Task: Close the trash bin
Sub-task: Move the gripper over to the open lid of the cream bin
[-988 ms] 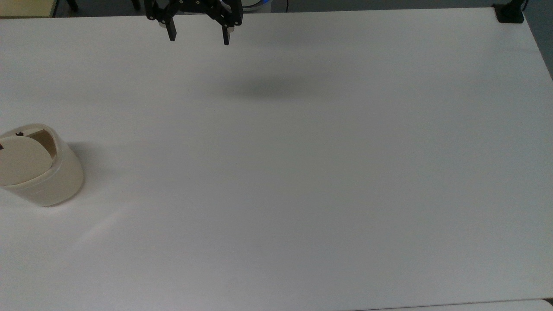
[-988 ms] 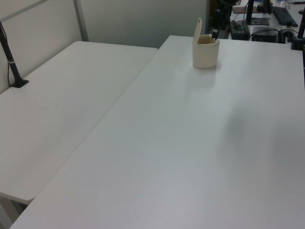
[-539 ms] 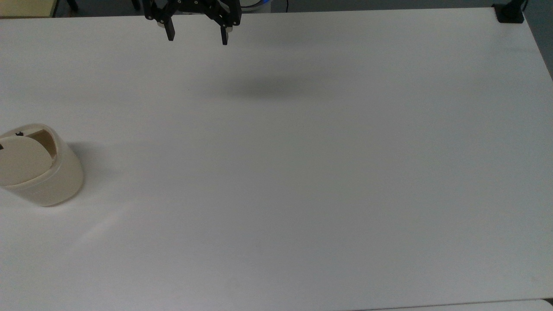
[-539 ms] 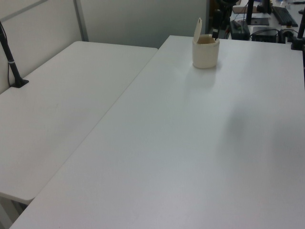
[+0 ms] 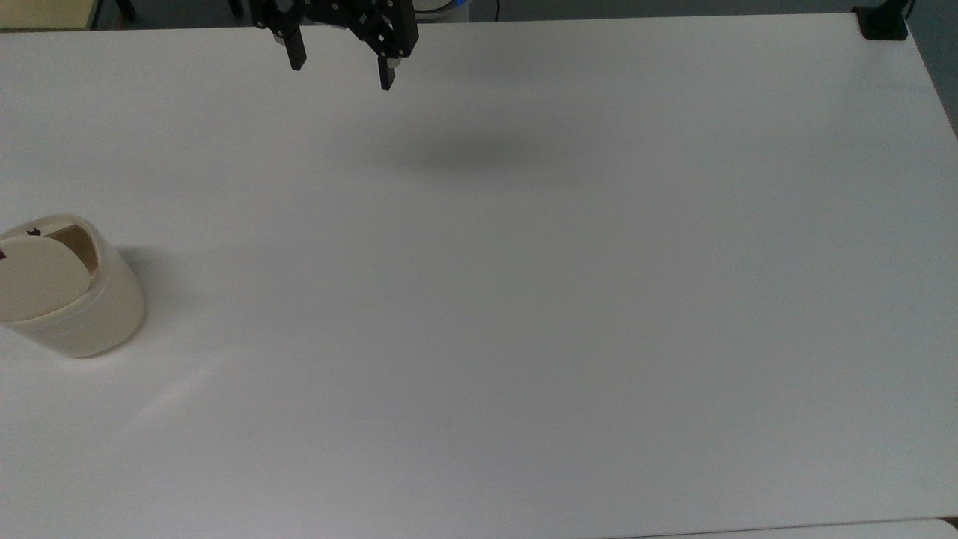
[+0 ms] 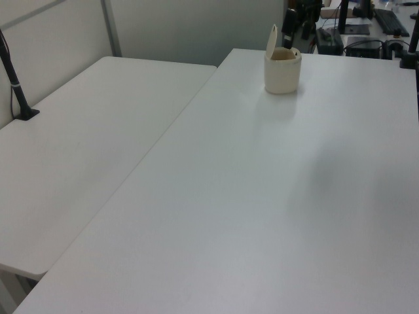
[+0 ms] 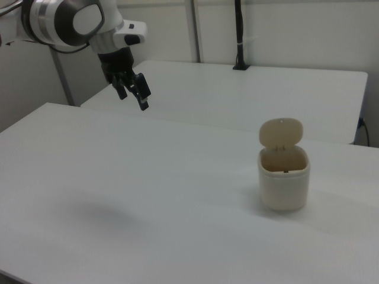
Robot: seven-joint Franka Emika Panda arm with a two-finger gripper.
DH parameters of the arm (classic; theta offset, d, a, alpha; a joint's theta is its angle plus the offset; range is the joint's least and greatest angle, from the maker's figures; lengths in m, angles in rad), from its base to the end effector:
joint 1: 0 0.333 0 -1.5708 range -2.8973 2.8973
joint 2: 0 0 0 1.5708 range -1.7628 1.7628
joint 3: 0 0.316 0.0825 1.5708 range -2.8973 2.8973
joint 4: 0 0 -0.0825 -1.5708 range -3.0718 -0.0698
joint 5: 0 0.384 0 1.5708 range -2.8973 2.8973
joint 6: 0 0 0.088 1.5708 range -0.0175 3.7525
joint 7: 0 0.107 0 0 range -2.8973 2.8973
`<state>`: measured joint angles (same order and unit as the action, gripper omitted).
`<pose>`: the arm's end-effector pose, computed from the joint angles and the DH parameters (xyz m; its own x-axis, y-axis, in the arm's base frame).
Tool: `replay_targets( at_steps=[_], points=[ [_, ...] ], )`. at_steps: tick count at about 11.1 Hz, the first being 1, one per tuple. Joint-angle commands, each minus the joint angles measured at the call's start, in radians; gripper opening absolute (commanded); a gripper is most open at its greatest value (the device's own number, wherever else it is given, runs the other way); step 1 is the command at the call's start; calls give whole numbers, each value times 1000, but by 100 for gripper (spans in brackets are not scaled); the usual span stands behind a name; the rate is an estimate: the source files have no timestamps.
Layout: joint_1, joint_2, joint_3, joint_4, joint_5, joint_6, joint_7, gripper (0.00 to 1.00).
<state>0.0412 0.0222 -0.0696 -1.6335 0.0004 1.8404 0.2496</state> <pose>0.5850 -0.0162 0.6077 0.9451 -0.2738 0.1783 -0.2702 -0.9618 -0.0443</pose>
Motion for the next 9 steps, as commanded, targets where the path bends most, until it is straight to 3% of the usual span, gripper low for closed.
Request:
replay_targets(
  at_steps=[1,5,7,9],
  points=[
    [-1,45,8,14,-6,121,150,100],
    [-43,195,-1,154,-71,345,477,100],
    [-70,254,-19,205,-95,442,546,99],
    [-73,306,-68,247,-95,500,550,84]
  ],
)
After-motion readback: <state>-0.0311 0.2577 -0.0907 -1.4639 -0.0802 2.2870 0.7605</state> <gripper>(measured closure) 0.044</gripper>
